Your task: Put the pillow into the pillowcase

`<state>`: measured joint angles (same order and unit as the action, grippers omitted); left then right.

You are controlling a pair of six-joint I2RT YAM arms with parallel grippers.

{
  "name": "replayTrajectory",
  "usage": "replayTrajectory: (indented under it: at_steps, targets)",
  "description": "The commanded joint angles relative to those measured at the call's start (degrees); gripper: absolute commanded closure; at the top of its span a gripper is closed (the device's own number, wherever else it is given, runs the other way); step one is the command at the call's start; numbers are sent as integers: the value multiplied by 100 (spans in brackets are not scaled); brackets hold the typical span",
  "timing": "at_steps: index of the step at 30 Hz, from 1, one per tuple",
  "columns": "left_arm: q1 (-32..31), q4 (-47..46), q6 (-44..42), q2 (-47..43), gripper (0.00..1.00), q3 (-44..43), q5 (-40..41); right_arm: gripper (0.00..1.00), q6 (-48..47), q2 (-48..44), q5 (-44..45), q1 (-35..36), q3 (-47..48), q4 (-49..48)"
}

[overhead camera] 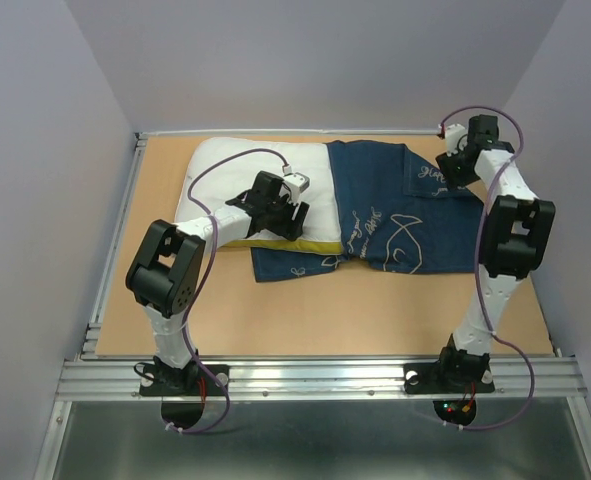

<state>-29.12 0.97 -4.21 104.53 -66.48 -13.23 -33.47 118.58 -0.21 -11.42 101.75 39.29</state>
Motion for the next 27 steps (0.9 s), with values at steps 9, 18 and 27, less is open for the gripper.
replayTrajectory:
  at_steps: [9,18,27]
  targets:
    - [74,228,104,225,25,-41,67,47,904,832,-384,913,899,-272]
    - [74,167,148,235,25,38,23,45,1290,1421,-392,1133,1205,-264]
    - [74,158,131,331,25,12,23,36,1528,1528,-603,1388,1339,-194]
